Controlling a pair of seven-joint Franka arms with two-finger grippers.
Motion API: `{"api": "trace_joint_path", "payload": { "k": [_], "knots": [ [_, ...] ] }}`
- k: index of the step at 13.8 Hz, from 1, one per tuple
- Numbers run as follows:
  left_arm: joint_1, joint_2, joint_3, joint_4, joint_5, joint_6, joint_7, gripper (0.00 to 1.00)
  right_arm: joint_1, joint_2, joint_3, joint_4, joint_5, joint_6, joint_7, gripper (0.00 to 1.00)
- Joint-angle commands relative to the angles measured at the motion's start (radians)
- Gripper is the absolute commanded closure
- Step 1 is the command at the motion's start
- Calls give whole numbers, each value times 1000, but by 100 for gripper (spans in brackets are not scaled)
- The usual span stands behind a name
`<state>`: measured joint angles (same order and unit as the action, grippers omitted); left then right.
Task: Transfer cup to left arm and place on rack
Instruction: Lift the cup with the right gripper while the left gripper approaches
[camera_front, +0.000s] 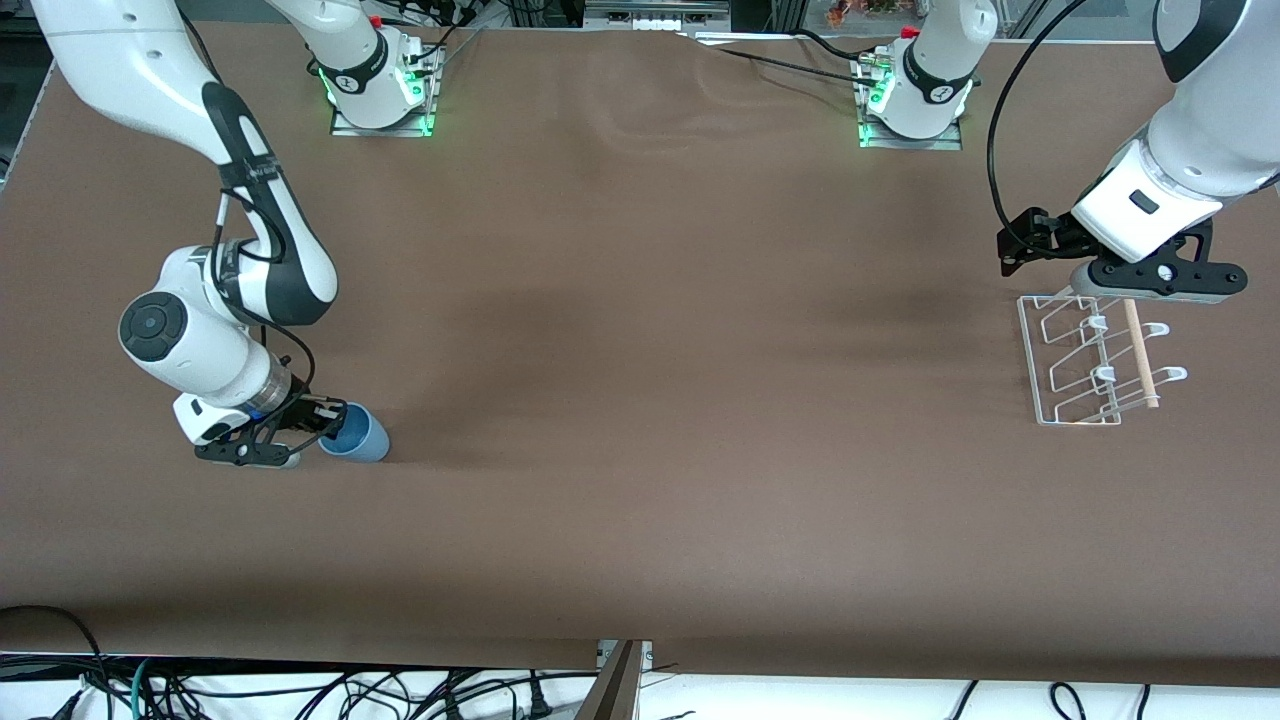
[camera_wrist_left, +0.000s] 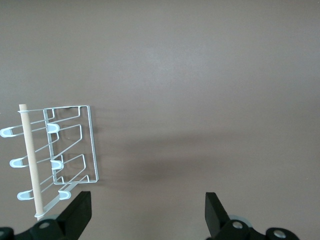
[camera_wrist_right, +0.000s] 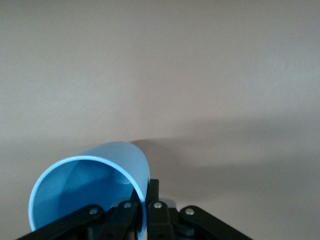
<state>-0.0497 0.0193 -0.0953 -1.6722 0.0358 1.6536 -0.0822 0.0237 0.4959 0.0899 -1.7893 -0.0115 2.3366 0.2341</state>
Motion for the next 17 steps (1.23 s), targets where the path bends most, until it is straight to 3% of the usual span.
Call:
{"api": "trace_joint_path", "payload": {
  "k": [1, 4, 5, 8, 11, 13, 17],
  "knots": [
    [8, -13, -4, -3, 3, -6, 13, 0, -8, -79, 85, 19, 57, -220, 101, 100],
    [8, -9, -6, -3, 0, -6, 19, 0, -5, -79, 151, 137, 392, -379, 191, 100],
    [7, 1, -6, -1, -8, -6, 22, 0, 1, -77, 181, 175, 466, -400, 211, 100],
    [5, 17, -6, 0, -109, -6, 27, 0, 39, -66, 266, 246, 592, -387, 408, 100],
    [2, 50, -6, -1, -210, -8, 77, 0, 129, -49, 269, 288, 764, -285, 468, 100],
    [-7, 83, -7, 0, -256, -6, 245, 0, 192, -48, 268, 288, 844, -176, 473, 100],
    [-1, 114, -7, 2, -419, 23, 491, 0, 300, -5, 268, 288, 857, 11, 582, 100]
  ]
}}
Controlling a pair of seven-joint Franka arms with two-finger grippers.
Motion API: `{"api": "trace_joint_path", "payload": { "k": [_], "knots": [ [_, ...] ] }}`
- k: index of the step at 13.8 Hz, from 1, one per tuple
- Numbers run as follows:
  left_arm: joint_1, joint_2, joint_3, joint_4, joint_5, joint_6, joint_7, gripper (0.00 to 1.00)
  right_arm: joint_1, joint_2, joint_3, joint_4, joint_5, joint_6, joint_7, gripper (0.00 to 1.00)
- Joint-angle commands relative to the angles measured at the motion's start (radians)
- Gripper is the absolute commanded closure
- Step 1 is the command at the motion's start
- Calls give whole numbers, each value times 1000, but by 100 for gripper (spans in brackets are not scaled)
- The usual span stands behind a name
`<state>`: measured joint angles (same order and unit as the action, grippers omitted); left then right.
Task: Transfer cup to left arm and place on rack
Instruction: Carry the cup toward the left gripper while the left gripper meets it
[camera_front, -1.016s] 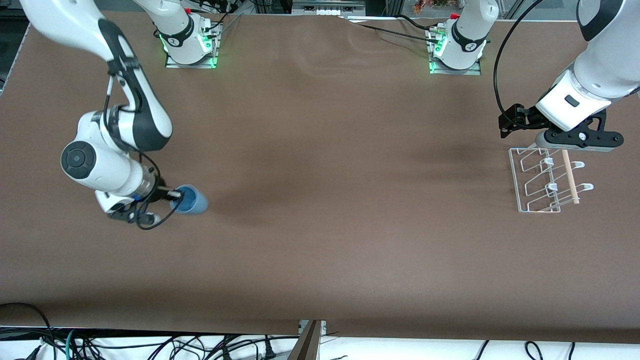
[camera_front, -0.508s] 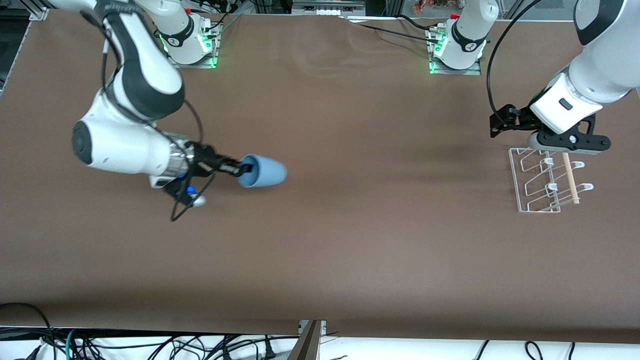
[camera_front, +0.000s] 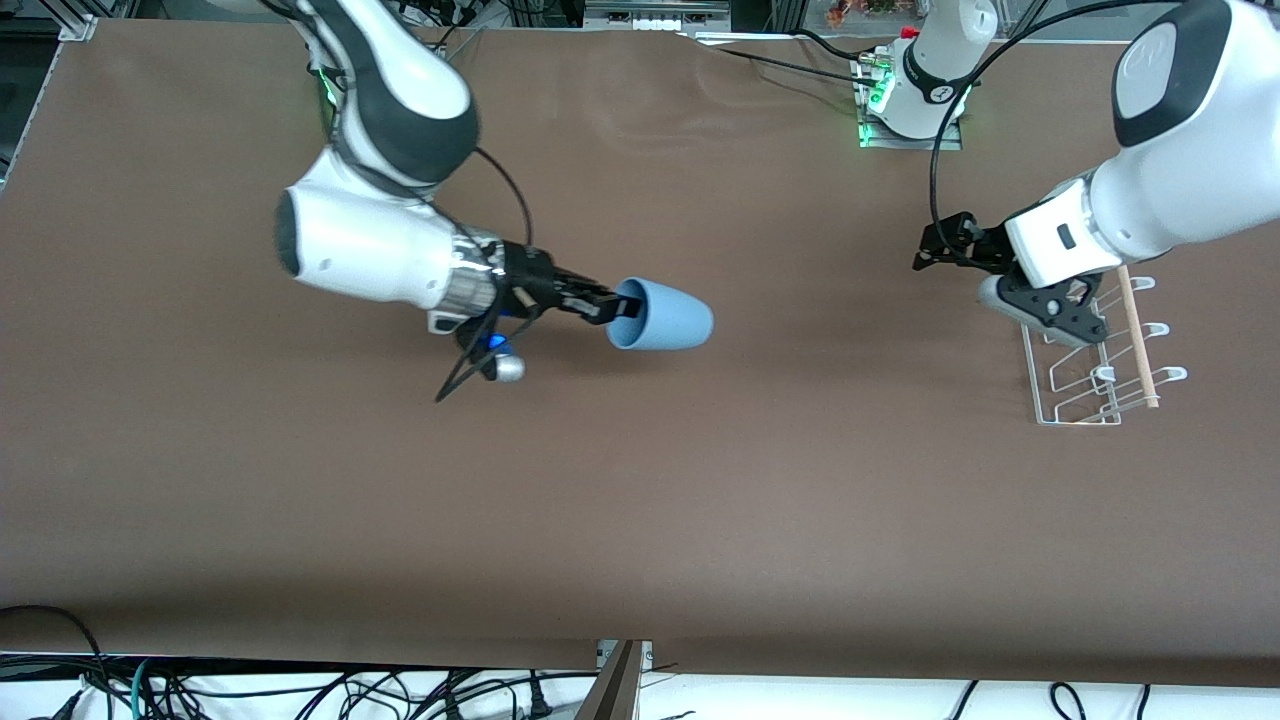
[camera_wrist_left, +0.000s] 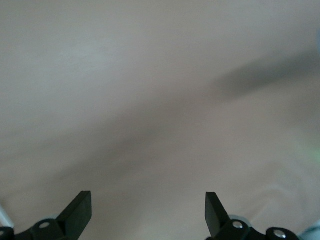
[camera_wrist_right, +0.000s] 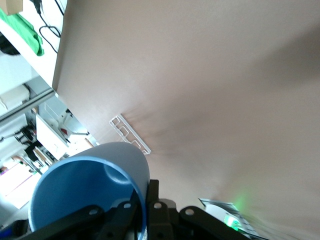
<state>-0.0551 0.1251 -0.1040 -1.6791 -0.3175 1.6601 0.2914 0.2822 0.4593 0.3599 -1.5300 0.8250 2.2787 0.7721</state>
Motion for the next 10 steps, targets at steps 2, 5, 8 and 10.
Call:
{"api": "trace_joint_path", "payload": {
  "k": [2, 5, 8, 10],
  "knots": [
    [-2, 19, 1, 7, -164, 47, 260, 0, 90, 58, -2, 28, 22, 136, 49, 100],
    [-14, 57, -19, 6, -239, 102, 510, 0, 150, 87, -3, 51, 19, 183, 105, 100],
    [-22, 86, -23, 7, -276, 127, 765, 0, 167, 87, -1, 65, 20, 183, 115, 100],
    [-34, 111, -23, 5, -302, 159, 906, 0, 169, 88, -3, 79, 20, 183, 134, 100]
  ]
}}
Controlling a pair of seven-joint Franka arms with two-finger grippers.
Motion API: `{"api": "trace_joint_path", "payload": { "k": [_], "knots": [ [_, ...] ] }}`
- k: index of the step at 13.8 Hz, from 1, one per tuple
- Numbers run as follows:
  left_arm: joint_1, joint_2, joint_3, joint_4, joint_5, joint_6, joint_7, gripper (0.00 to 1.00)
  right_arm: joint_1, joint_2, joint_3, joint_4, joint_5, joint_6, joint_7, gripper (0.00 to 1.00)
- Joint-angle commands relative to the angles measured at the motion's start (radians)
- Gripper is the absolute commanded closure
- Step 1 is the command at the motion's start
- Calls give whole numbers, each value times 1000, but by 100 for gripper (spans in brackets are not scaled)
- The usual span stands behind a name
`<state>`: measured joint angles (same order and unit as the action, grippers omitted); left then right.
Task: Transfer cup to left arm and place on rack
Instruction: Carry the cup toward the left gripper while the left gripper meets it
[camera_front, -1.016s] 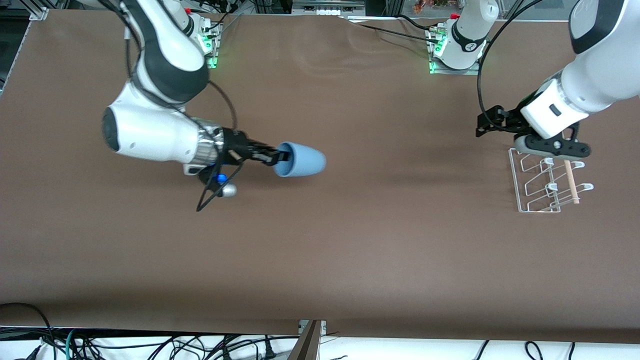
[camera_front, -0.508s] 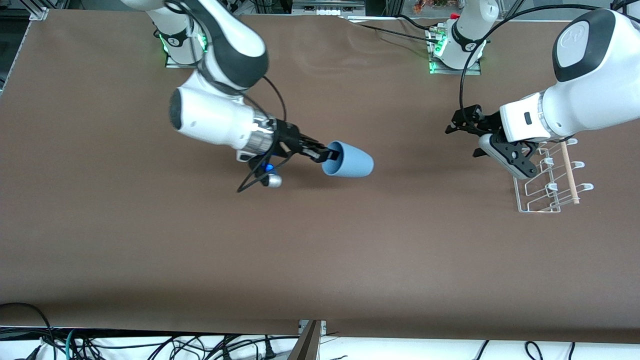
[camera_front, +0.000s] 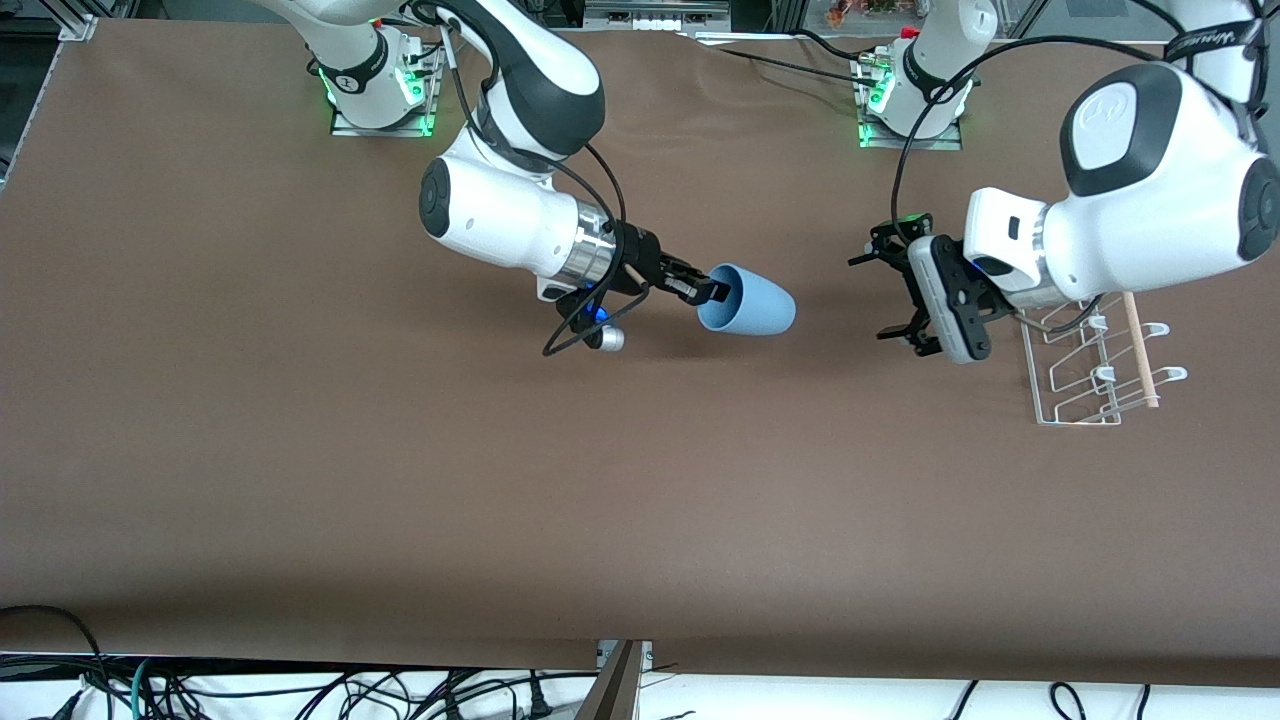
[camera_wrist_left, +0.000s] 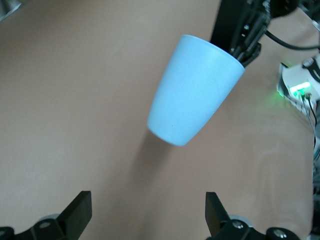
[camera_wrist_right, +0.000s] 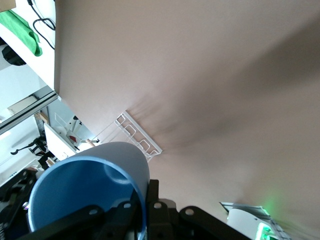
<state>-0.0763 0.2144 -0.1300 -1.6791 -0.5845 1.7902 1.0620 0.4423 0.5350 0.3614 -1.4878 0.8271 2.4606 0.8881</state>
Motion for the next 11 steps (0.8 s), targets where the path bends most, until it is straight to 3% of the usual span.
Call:
{"api": "trace_joint_path", "payload": {
  "k": [1, 11],
  "knots": [
    [-29, 23, 3, 6, -47, 34, 166, 0, 12, 14, -2, 40, 17, 3, 21, 100],
    [-85, 17, -59, -17, -52, 207, 250, 0, 19, 39, -4, 78, 12, 5, 38, 100]
  ]
}}
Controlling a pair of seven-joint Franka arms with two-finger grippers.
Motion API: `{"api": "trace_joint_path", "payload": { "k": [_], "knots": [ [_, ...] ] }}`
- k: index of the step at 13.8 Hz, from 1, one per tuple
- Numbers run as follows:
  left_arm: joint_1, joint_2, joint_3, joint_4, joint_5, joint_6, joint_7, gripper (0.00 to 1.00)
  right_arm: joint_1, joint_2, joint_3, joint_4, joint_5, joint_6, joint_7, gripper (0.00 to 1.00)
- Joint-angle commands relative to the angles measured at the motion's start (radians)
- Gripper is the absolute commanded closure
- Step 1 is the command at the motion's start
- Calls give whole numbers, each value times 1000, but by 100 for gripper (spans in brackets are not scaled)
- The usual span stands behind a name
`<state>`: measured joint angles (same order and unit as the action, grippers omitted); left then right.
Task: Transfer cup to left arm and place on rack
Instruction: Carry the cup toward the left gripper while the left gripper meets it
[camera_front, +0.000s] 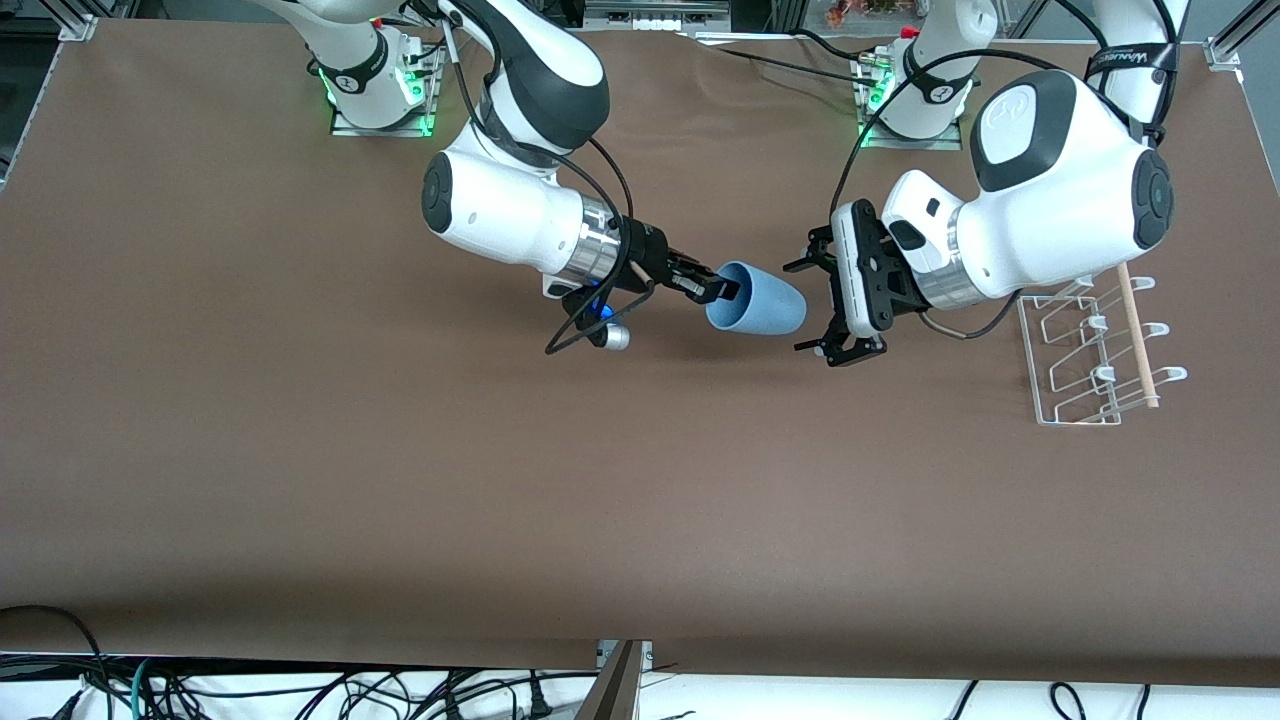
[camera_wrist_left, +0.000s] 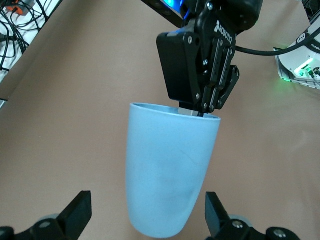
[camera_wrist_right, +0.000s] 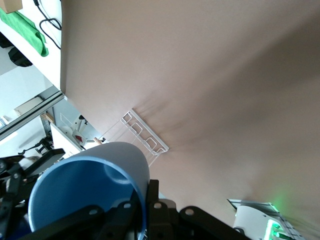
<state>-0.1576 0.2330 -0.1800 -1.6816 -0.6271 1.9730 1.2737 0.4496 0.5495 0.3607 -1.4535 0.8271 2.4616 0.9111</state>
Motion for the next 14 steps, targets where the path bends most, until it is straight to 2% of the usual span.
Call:
{"api": "trace_joint_path", "payload": {
  "k": [1, 3, 4, 5, 6, 8, 9, 12, 13, 14],
  "knots": [
    [-8, 3, -25, -15, -13, 24, 38, 0, 12, 24, -3, 44, 12, 4, 15, 100],
    [-14, 11, -30, -15, -11, 27, 41, 0, 11, 24, -3, 47, 12, 4, 17, 100],
    [-14, 14, -30, -15, -13, 29, 55, 4, 11, 24, -3, 57, 11, 4, 26, 100],
    [-14, 14, -30, -15, -13, 29, 62, 29, 11, 24, -3, 59, 10, 4, 32, 100],
    [-14, 15, -30, -15, -13, 29, 67, 44, 11, 24, -5, 61, 10, 4, 34, 100],
    [-10, 23, -30, -15, -13, 26, 69, 83, 9, 24, -5, 70, 9, 0, 44, 100],
    [-11, 23, -30, -13, -11, 26, 69, 90, 9, 24, -6, 71, 9, 0, 45, 100],
    [-7, 23, -30, -12, -13, 21, 69, 90, 1, 24, -6, 71, 10, 2, 45, 100],
    [-3, 22, -30, -10, -11, 18, 69, 90, -3, 23, -9, 71, 14, 2, 43, 83],
    [0, 20, -30, -10, -10, 12, 70, 88, -12, 15, -9, 71, 9, -6, 41, 25]
  ]
}}
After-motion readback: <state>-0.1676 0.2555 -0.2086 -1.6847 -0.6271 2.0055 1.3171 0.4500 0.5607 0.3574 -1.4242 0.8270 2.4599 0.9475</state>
